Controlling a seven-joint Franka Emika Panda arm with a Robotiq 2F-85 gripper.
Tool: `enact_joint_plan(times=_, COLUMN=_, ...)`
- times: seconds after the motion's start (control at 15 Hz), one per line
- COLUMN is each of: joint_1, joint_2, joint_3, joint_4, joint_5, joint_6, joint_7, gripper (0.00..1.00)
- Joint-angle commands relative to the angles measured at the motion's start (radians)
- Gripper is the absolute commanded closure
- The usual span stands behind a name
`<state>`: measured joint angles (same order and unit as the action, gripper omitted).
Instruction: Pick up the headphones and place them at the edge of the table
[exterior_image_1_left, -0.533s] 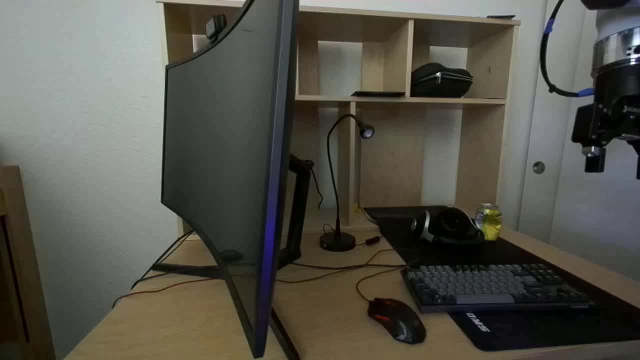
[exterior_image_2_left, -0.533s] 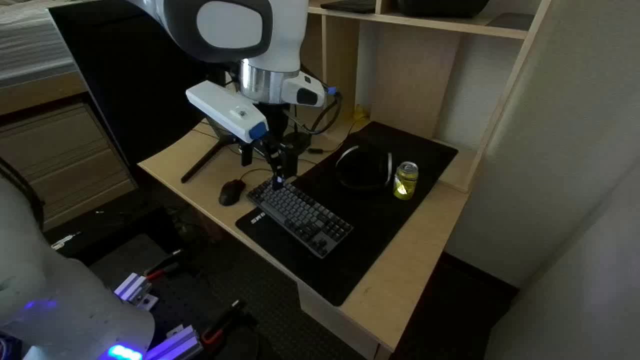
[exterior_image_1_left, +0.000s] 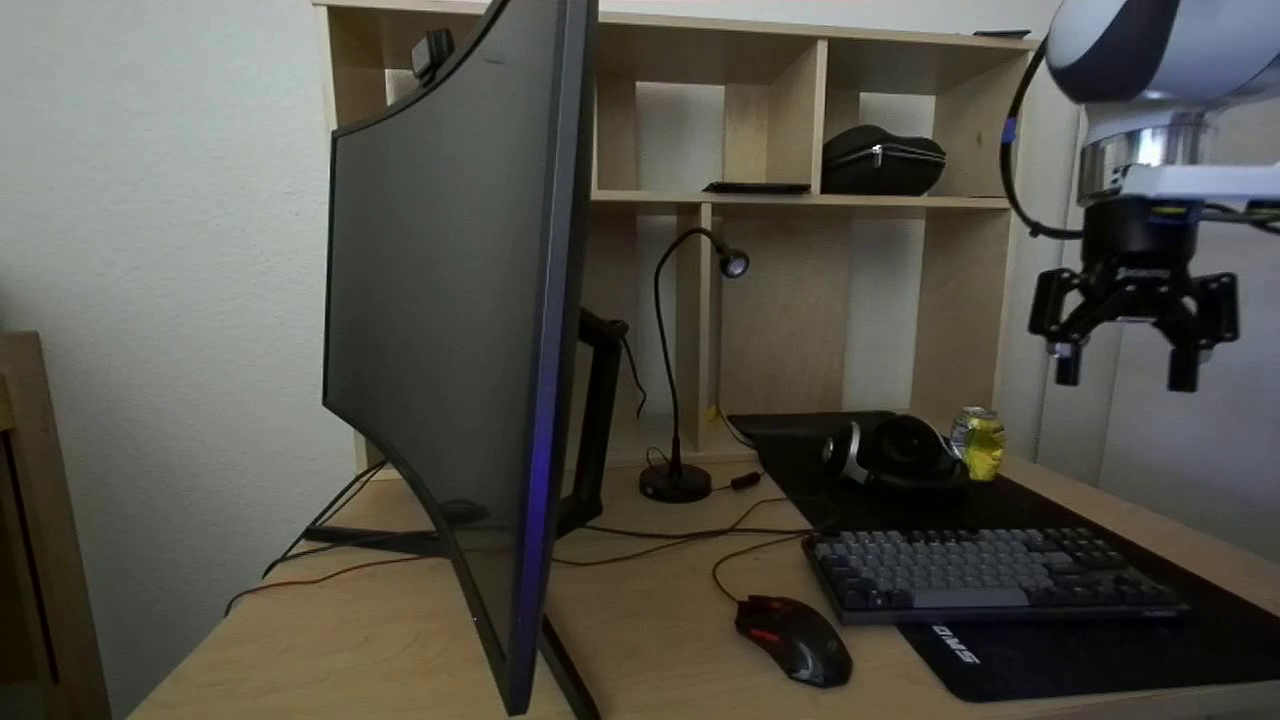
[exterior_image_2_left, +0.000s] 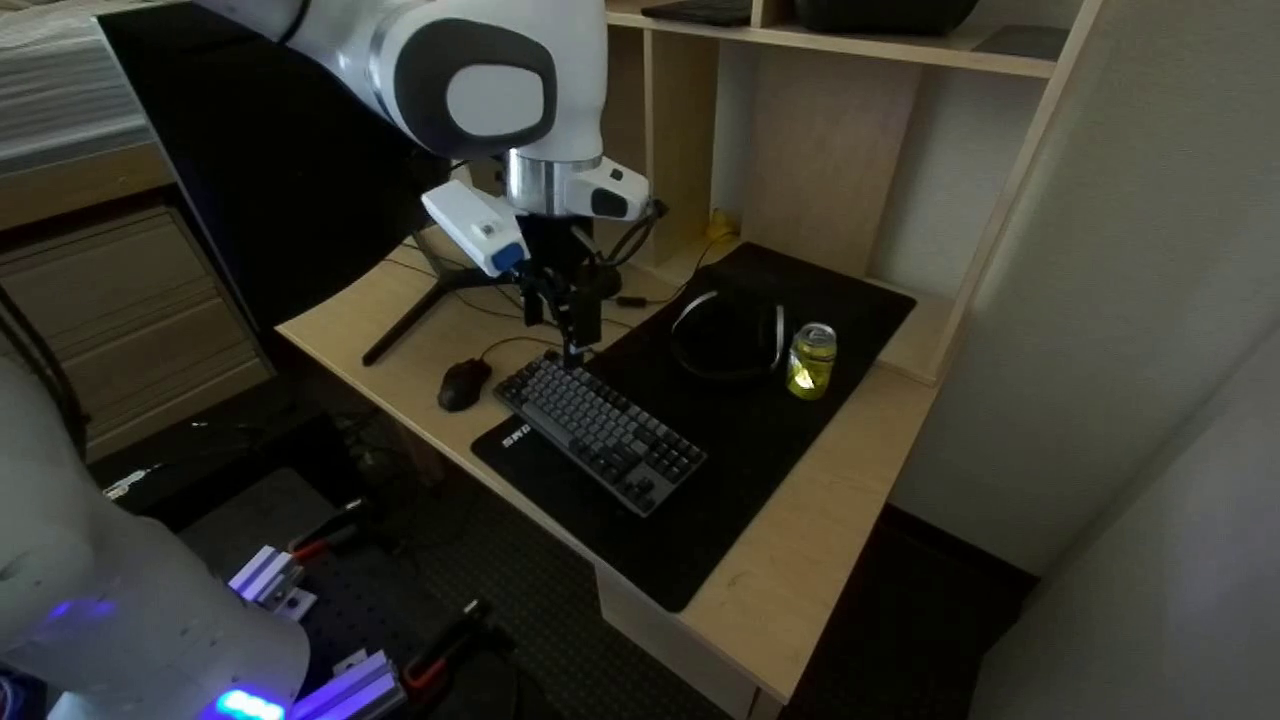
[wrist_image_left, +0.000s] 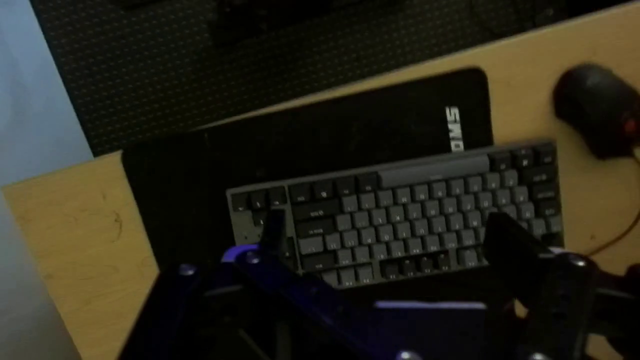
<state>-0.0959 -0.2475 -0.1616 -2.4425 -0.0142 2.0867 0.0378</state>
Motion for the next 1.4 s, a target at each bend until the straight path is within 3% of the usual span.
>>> enact_joint_plan(times=0.0, joint_1=0.002, joint_2=0.254, joint_3=0.044, joint_4=0.170, joint_5=0.089, joint_6=0.149, joint_7=0.180, gripper=0.00)
enact_joint_plan(times=0.13, joint_1=-0.002, joint_2=0.355, joint_3=0.047, joint_4=0.287, joint_5=0.115, joint_6=0.155, joint_7=0.280, gripper=0.00)
enact_joint_plan(times=0.2, joint_1=0.003, joint_2=0.244, joint_3=0.048, joint_4=0.159, joint_5=0.085, joint_6=0.166, joint_7=0.216, gripper=0.00)
enact_joint_plan(times=0.4, joint_1=0.005, joint_2=0.352, joint_3=0.044, joint_4=0.272, joint_5=0.101, joint_6=0.166, joint_7=0.271, gripper=0.00)
enact_joint_plan(times=0.53, joint_1=0.025, joint_2=0.438, joint_3=0.036, joint_4=0.292, joint_5=0.015, joint_6=0.236, joint_7=0.432, gripper=0.00)
enact_joint_plan(times=1.07, joint_1=-0.019, joint_2=0.873, joint_3=-0.059, joint_4=0.722, joint_5=0.157, joint_6=0.379, joint_7=0.695, gripper=0.00)
enact_joint_plan(times=1.13, joint_1=-0.005, joint_2=0.766, joint_3=-0.052, joint_4=0.587, joint_5=0.136, joint_6=0.373, joint_7=0.643, gripper=0.00)
enact_joint_plan(times=1.33, joint_1=-0.015, joint_2=0.866, joint_3=-0.065, joint_4=0.703, joint_5=0.144, joint_6=0.378, joint_7=0.683, gripper=0.00)
